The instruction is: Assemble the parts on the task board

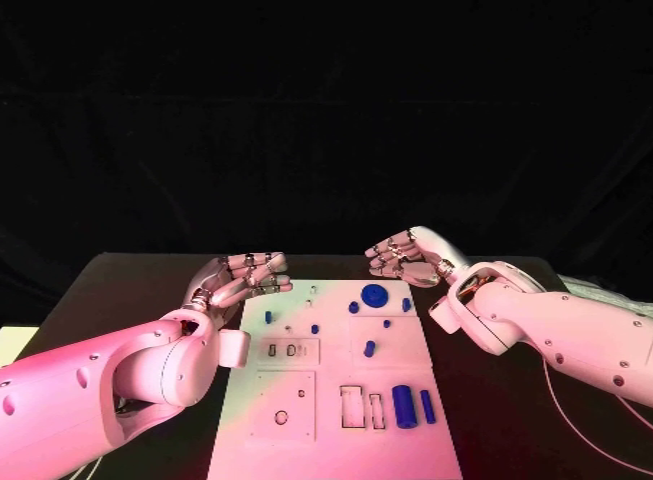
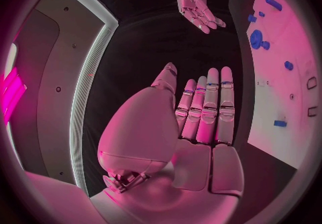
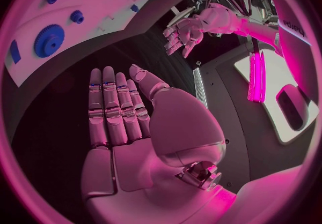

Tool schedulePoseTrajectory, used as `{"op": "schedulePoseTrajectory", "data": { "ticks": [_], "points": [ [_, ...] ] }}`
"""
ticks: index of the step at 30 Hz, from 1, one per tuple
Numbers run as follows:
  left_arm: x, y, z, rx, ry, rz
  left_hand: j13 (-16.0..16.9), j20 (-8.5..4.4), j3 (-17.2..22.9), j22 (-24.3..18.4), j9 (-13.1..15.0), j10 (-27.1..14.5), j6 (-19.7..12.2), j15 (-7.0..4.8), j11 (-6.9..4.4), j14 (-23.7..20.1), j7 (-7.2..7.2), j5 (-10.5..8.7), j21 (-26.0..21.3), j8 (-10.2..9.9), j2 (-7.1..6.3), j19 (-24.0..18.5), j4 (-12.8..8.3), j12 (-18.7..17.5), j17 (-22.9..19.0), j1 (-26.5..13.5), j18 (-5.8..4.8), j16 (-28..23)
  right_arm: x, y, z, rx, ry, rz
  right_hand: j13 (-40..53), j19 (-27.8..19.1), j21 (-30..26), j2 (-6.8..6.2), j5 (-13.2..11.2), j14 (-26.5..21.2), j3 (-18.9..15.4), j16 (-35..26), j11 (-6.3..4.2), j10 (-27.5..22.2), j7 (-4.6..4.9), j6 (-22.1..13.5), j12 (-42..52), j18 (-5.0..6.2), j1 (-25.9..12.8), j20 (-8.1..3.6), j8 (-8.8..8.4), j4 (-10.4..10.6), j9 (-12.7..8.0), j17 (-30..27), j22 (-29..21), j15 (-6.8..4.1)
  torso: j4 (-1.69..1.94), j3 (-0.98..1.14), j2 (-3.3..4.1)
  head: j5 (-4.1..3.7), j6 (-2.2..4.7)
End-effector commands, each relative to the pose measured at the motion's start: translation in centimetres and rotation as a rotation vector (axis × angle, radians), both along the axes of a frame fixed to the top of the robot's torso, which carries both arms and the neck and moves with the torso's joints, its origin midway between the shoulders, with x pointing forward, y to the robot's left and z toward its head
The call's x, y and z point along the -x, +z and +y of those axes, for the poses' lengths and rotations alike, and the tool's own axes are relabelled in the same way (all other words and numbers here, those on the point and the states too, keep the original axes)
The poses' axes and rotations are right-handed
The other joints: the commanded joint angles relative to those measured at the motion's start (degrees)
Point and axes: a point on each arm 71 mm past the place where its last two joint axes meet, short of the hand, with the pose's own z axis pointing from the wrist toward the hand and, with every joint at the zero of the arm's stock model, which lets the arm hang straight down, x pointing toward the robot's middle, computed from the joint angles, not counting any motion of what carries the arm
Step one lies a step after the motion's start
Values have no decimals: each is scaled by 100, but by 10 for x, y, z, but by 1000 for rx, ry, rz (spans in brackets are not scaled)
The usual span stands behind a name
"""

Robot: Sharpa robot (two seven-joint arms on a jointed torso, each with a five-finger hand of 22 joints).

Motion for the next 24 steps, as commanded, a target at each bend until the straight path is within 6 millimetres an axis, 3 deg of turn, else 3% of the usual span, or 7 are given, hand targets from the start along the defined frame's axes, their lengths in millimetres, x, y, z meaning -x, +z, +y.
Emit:
{"op": "schedulePoseTrajectory", "data": {
  "ticks": [1,5,8,13,24],
  "points": [
    [6,4,-7,73,-48,47,2,-6,-1,-5,-5,63,65,-3,-10,60,-5,-30,48,-33,25,71,-41,-29,24,33,75,-34,-1,-2,6,283,10,-58,12,583,690,-226,-127,694,97,113,-174,438,-141,343,-42,32,-2,-285,-34,41,14,98,339,-241,80,-50,169,-63,18],
    [13,9,-11,96,-78,57,3,-21,-15,-6,-5,93,89,-16,-18,107,-10,-30,61,-45,43,118,-59,-48,57,33,74,-34,-1,0,14,444,13,-108,11,845,1263,-305,-187,1142,27,255,-266,582,-236,437,-50,18,-6,-465,-51,106,11,228,668,-403,134,-75,272,-115,32],
    [17,12,-13,105,-94,59,2,-22,-19,-7,-6,94,90,-16,-18,106,-8,-31,60,-49,43,121,-61,-53,60,30,72,-39,-1,1,20,526,16,-139,8,1035,1621,-350,-209,1596,3,467,-340,628,-296,466,-56,37,-35,-585,-64,162,7,373,872,-509,152,-86,341,-118,53],
    [21,18,-15,114,-111,55,-4,-14,-32,-32,-12,76,78,8,0,37,7,-27,24,-89,64,92,-93,-106,72,42,60,-113,-1,0,26,629,17,-157,7,1133,2178,-451,-218,1891,65,899,-396,577,-345,468,-55,19,-107,-719,-83,279,-1,703,1212,-596,177,-100,434,-130,67],
    [24,27,-12,115,-115,42,-6,-6,-48,-48,-14,62,66,20,13,12,25,-30,3,-117,61,78,-113,-140,83,38,58,-151,-1,0,34,734,20,-164,13,1052,3186,-733,-285,1888,388,2674,-401,267,-382,392,-41,24,-158,-726,-83,719,2,1824,1860,-607,253,-114,585,-224,93]
  ]
}}
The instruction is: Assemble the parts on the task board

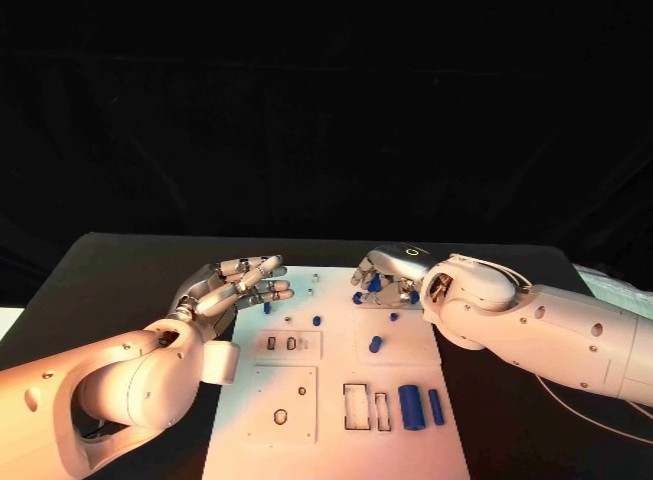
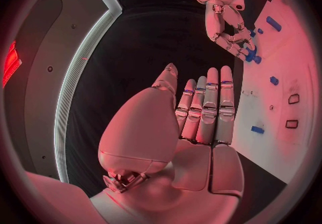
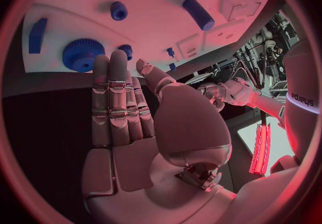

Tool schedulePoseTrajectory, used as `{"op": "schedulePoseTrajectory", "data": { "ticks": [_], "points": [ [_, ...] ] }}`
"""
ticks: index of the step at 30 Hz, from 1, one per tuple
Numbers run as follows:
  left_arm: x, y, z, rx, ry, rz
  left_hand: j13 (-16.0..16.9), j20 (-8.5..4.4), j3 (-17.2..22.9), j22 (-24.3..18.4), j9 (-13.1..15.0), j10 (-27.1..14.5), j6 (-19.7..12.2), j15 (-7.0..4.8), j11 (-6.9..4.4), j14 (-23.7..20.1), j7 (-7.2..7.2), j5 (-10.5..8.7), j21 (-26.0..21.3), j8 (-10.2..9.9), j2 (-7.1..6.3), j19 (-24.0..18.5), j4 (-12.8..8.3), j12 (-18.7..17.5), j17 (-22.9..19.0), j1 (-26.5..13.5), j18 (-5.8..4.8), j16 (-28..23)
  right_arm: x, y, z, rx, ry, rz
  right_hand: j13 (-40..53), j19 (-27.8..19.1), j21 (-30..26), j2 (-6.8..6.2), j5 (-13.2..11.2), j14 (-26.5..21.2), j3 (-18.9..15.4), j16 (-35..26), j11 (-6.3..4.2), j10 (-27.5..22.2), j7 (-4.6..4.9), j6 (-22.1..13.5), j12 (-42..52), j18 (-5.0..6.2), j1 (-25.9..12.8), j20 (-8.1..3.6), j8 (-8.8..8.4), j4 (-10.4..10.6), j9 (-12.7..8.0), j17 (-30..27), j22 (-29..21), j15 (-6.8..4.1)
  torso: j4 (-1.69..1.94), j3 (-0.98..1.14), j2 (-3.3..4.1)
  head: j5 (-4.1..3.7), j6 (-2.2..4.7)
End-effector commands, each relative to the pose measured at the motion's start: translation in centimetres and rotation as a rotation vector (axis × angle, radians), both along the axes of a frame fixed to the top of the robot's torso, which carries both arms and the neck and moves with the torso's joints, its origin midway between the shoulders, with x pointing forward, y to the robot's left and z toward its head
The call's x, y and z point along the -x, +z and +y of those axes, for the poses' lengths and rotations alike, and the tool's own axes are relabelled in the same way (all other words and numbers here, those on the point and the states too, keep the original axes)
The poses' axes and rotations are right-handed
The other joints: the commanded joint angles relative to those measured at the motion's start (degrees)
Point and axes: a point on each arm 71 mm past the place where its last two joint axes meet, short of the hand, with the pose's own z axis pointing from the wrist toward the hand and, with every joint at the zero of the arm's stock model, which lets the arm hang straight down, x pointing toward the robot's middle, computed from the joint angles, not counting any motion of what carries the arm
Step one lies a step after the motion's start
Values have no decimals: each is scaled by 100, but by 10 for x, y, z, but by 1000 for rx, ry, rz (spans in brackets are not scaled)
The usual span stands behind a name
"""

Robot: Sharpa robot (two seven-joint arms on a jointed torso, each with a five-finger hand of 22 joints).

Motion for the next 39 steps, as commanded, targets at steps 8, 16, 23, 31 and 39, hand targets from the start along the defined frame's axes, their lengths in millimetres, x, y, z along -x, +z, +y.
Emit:
{"op": "schedulePoseTrajectory", "data": {
  "ticks": [8,16,23,31,39],
  "points": [
    [1,7,0,15,-19,-9,-8,33,-24,-19,-10,-10,0,16,45,-43,58,-32,-37,-48,20,-22,-42,-51,19,-7,56,-51,-3,2,1,115,-26,-21,0,174,1000,-186,-166,157,162,889,15,-120,-35,-19,-29,-92,58,18,-18,347,-1,548,1106,-35,53,-8,131,-48,44],
    [1,8,0,15,-23,-7,-8,34,-25,-20,-10,-10,0,17,45,-44,58,-32,-38,-49,20,-23,-43,-52,19,-9,56,-52,-5,3,3,123,-27,-19,2,325,1393,-181,-215,150,279,1407,3,-78,-43,24,-24,-157,125,18,-10,465,5,1033,1609,-44,75,-13,172,-82,55],
    [1,8,-1,15,-27,-4,-8,37,-32,-23,-10,-14,-4,20,49,-47,61,-32,-42,-55,19,-25,-44,-59,23,-16,55,-59,-7,1,3,143,-28,-3,7,555,1823,-166,-257,191,412,2036,-32,52,-65,139,-16,-242,169,7,11,582,17,1665,2199,-68,80,-16,207,-98,60],
    [2,8,0,14,-29,-2,-8,37,-32,-23,-10,-15,-4,20,49,-47,61,-32,-42,-55,19,-25,-44,-60,23,-16,55,-59,-7,0,3,155,-23,5,15,770,2207,-150,-313,214,567,2622,-79,232,-93,316,-4,-321,255,-4,48,651,41,2262,2738,-111,95,-21,234,-105,47],
    [1,8,1,11,-28,1,-8,38,-35,-25,-10,-17,-5,22,50,-48,62,-32,-44,-58,20,-27,-45,-64,25,-19,55,-63,-5,9,7,76,-14,-81,21,936,2515,-25,-445,202,756,3037,-134,436,-130,521,-9,-386,334,-28,89,746,85,2656,3178,-161,111,-24,253,-103,54]
  ]
}}
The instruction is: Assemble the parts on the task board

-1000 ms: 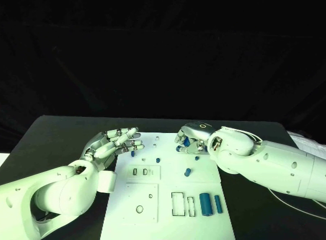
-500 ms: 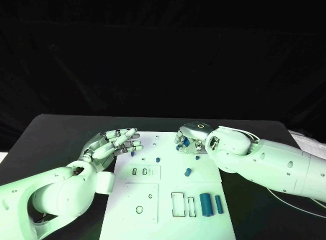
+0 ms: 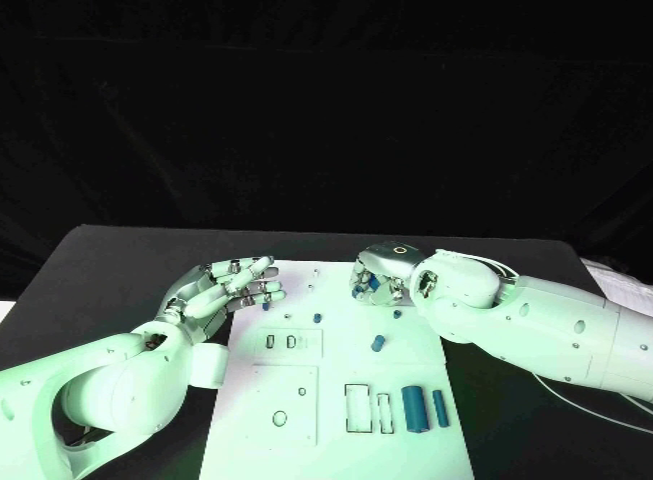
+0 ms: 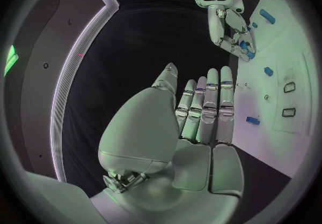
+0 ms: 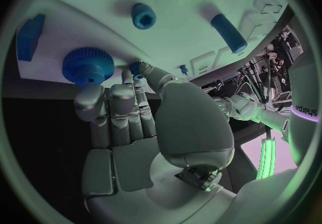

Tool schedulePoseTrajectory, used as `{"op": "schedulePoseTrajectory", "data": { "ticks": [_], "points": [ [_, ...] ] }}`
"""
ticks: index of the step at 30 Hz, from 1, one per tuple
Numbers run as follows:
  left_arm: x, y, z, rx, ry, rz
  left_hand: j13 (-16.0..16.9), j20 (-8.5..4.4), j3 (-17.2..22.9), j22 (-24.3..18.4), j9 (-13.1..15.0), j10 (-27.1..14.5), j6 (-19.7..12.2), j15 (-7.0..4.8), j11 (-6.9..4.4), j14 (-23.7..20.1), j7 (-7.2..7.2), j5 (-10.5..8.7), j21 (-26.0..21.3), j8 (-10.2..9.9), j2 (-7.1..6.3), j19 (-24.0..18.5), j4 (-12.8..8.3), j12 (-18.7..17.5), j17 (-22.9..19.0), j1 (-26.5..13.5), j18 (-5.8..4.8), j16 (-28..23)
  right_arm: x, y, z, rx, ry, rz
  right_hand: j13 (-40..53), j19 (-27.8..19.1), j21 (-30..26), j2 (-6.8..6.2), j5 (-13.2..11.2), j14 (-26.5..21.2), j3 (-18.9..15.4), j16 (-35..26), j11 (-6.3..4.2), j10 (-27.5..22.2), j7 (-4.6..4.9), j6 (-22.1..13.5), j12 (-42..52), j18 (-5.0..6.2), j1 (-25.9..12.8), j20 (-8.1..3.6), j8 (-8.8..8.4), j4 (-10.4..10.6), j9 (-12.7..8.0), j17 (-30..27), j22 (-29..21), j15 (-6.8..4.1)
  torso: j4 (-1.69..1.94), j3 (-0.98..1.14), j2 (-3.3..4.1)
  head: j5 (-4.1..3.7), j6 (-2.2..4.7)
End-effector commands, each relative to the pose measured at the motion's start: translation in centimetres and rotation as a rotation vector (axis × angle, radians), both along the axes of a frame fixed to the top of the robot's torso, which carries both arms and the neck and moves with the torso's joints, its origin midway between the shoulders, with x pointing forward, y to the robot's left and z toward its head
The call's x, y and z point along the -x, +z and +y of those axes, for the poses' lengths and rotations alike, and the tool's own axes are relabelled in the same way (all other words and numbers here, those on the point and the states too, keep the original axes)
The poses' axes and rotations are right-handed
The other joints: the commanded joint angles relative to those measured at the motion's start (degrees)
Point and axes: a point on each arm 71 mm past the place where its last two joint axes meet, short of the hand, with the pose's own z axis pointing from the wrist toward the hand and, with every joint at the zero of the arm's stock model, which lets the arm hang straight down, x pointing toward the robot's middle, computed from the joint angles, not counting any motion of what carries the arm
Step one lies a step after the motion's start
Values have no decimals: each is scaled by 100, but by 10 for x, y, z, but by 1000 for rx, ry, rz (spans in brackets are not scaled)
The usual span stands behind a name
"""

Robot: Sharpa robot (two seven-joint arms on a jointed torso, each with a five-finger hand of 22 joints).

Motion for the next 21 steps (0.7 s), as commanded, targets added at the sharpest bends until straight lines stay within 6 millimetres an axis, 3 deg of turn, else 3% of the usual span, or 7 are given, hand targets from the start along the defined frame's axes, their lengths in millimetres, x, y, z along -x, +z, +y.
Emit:
{"op": "schedulePoseTrajectory", "data": {
  "ticks": [1,8,12,21],
  "points": [
    [1,2,-2,11,-18,-1,-8,17,-19,-7,-6,6,16,-1,28,-25,41,-32,-21,-15,20,-5,-29,-18,8,-18,57,-20,3,6,2,-61,12,-84,10,55,76,96,-141,188,116,58,-8,85,-2,89,28,-119,107,10,46,17,31,29,78,-42,8,-1,15,7,-2],
    [0,1,0,6,-13,2,-8,18,-19,-8,-6,5,16,-1,29,-25,42,-32,-22,-16,22,-5,-30,-20,9,-19,57,-21,4,20,3,-177,-12,-185,10,47,127,143,-259,151,244,120,-19,148,5,150,19,-123,190,2,51,14,56,61,132,-48,17,-13,26,27,50],
    [0,2,0,6,-13,2,-8,18,-19,-8,-6,5,16,-1,29,-25,42,-32,-22,-16,22,-5,-30,-20,9,-19,57,-21,1,24,6,-203,-31,-205,4,40,141,125,-280,140,272,134,-11,130,18,135,6,-124,196,3,32,18,57,60,146,-40,27,-11,40,89,68],
    [0,3,-2,7,-20,4,-9,22,-33,-14,-7,-8,7,4,38,-25,55,-32,-28,-29,15,-8,-39,-37,18,-27,57,-31,-9,27,20,-223,-57,-217,-6,22,177,81,-303,116,338,191,21,56,46,89,-4,-128,180,21,-23,54,55,89,180,-17,48,-35,49,67,94]
  ]
}}
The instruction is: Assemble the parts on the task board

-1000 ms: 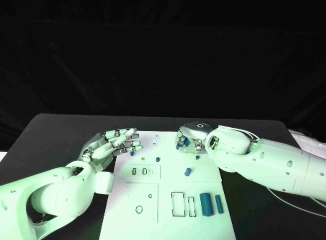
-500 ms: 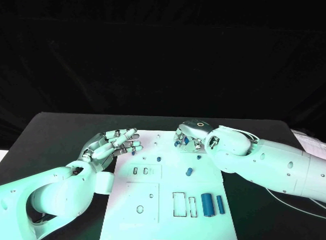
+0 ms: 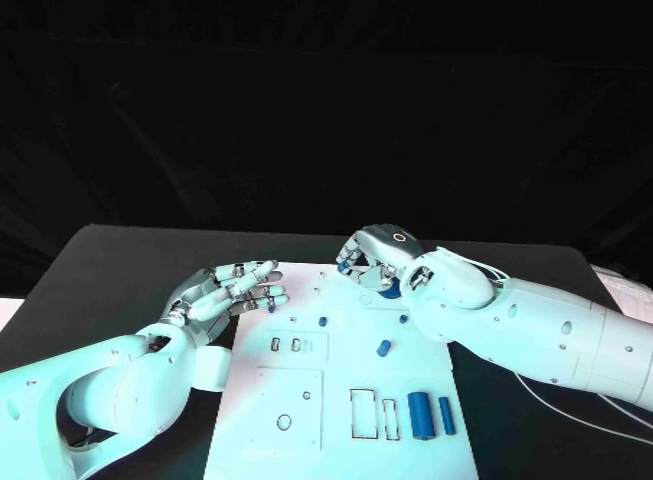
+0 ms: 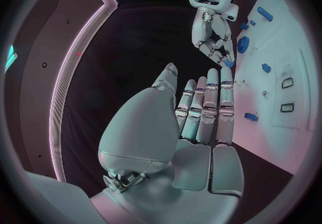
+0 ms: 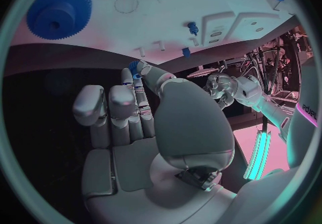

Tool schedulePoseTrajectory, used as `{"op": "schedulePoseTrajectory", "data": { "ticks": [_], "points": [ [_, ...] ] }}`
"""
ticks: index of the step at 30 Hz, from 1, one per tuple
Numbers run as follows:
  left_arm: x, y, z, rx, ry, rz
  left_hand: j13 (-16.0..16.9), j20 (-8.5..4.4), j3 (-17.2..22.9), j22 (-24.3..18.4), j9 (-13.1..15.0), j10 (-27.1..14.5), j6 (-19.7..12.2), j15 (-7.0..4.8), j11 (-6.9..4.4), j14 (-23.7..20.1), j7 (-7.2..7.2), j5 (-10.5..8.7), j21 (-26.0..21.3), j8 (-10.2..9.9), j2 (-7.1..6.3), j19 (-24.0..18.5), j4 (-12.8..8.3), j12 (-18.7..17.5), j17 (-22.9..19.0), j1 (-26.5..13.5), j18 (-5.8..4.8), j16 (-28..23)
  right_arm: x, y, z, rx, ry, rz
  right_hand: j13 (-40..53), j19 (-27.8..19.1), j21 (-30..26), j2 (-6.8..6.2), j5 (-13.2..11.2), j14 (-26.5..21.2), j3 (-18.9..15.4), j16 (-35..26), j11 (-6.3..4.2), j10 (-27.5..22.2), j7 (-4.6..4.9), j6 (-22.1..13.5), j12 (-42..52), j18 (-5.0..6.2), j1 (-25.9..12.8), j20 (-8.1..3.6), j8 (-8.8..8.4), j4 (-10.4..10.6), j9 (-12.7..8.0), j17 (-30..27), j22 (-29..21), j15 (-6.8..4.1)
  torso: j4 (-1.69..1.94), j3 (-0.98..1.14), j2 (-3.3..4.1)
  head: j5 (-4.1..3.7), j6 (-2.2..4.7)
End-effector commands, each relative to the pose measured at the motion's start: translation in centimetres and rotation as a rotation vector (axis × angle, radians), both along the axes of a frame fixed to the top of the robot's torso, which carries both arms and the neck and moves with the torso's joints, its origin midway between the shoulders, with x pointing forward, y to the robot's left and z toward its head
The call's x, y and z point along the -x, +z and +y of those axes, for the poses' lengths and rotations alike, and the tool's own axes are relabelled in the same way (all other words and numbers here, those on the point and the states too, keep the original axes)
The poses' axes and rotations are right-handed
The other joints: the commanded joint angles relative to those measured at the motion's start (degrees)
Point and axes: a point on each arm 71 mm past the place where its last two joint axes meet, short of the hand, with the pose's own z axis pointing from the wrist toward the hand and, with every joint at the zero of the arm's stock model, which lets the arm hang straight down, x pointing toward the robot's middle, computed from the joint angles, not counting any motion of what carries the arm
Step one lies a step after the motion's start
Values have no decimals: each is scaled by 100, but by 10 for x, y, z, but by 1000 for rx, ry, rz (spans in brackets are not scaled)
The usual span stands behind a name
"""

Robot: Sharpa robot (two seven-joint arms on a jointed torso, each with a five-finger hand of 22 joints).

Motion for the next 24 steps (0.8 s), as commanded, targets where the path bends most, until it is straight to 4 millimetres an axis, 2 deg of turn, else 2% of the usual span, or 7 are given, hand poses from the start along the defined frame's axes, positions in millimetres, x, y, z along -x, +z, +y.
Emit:
{"op": "schedulePoseTrajectory", "data": {
  "ticks": [1,4,5,12,17,24],
  "points": [
    [1,2,-3,13,-22,-4,-9,22,-17,-9,-7,-8,-14,4,38,-25,34,-32,-28,-29,15,-8,-23,-37,7,-27,58,-31,-5,3,1,-30,-42,-21,-5,2,32,44,-33,116,53,39,15,-45,41,-28,-5,-67,35,1,-36,5,-5,8,12,-15,18,-10,13,4,19],
    [1,3,-4,14,-24,-5,-9,22,-17,-9,-7,-8,-14,4,38,-25,34,-32,-28,-29,15,-8,-23,-37,7,-27,58,-31,-8,3,6,-29,-45,-17,-6,-3,38,33,-28,112,66,53,23,-65,50,-44,-6,-67,27,6,-50,17,-7,15,17,-9,21,4,22,50,1],
    [1,3,-5,14,-24,-4,-9,22,-17,-9,-7,-8,-14,4,38,-25,34,-32,-28,-29,15,-8,-23,-37,7,-27,58,-31,-8,2,8,-28,-44,-14,-6,-3,38,33,-28,112,66,53,24,-65,50,-44,-6,-67,27,6,-50,17,-7,15,17,-9,12,9,23,62,3],
    [1,3,-7,16,-28,-5,-9,24,-21,-11,-7,-13,-18,5,40,-25,36,-32,-30,-34,15,-8,-26,-43,10,-29,58,-34,-12,-3,19,-10,-27,21,-5,-10,49,12,-19,107,73,78,33,-86,58,-58,-3,-68,0,15,-62,43,-7,33,27,0,30,-6,31,49,-7],
    [1,3,-7,16,-29,-5,-9,24,-22,-11,-7,-14,-18,6,40,-25,37,-32,-30,-35,15,-9,-27,-44,10,-30,58,-35,-15,-8,22,8,-24,46,-5,-8,53,7,-16,106,73,81,35,-90,59,-60,-3,-68,-5,17,-64,48,-7,32,34,2,20,9,37,73,-9],
    [1,3,-8,17,-30,-5,-9,24,-22,-11,-7,-14,-18,6,40,-25,37,-32,-30,-35,15,-9,-27,-44,10,-30,58,-35,-15,-13,27,30,-15,72,-4,-11,57,-5,-13,104,70,90,38,-96,62,-65,-2,-69,-19,21,-67,59,-7,39,38,5,17,2,45,91,-16]
  ]
}}
